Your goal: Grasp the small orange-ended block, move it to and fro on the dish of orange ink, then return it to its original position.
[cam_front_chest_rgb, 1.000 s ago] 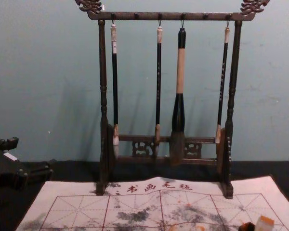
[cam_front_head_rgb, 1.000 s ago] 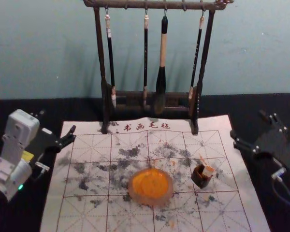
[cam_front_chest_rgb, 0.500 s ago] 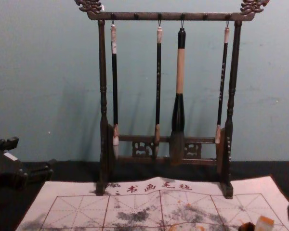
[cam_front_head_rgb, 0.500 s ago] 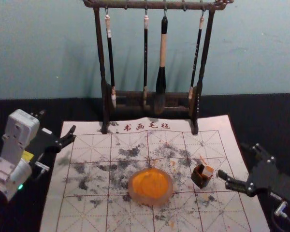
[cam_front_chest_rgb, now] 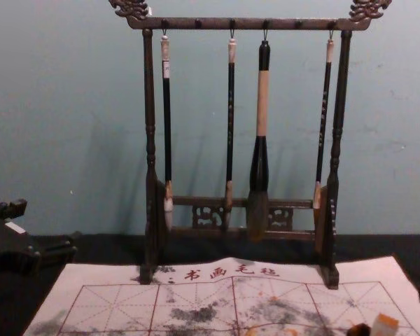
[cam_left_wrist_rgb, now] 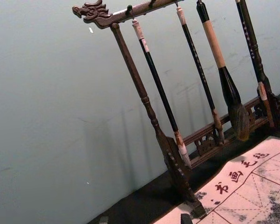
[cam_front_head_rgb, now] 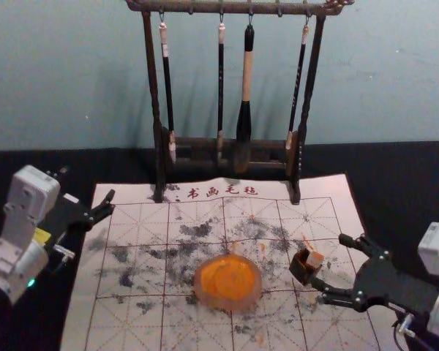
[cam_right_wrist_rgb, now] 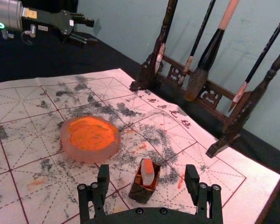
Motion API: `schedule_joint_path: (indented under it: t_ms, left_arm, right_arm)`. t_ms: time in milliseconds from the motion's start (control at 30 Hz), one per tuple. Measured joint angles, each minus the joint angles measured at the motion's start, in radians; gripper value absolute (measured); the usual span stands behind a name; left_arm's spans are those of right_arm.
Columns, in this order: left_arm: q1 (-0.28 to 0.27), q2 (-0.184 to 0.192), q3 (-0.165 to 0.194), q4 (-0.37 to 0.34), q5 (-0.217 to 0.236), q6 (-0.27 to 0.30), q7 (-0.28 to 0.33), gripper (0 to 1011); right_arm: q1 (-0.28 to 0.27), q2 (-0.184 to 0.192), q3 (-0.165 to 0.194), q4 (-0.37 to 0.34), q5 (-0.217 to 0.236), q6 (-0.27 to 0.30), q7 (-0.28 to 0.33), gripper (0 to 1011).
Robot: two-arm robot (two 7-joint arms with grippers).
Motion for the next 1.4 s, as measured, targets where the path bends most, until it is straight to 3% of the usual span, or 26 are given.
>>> schedule_joint_path:
  t_ms: [633, 1400]
  left_arm:
    - [0.000, 0.000, 0.000, 0.000, 0.000, 0.000, 0.000, 1001]
    - [0.000, 0.000, 0.000, 0.000, 0.000, 0.000, 0.000, 1001]
  right_arm:
    - [0.078, -0.091, -0.002, 0.109, -0.053, 0.041, 0.032, 1000]
    - [0.077, -0.105, 0.011, 0.114, -0.062, 0.049, 0.042, 1000]
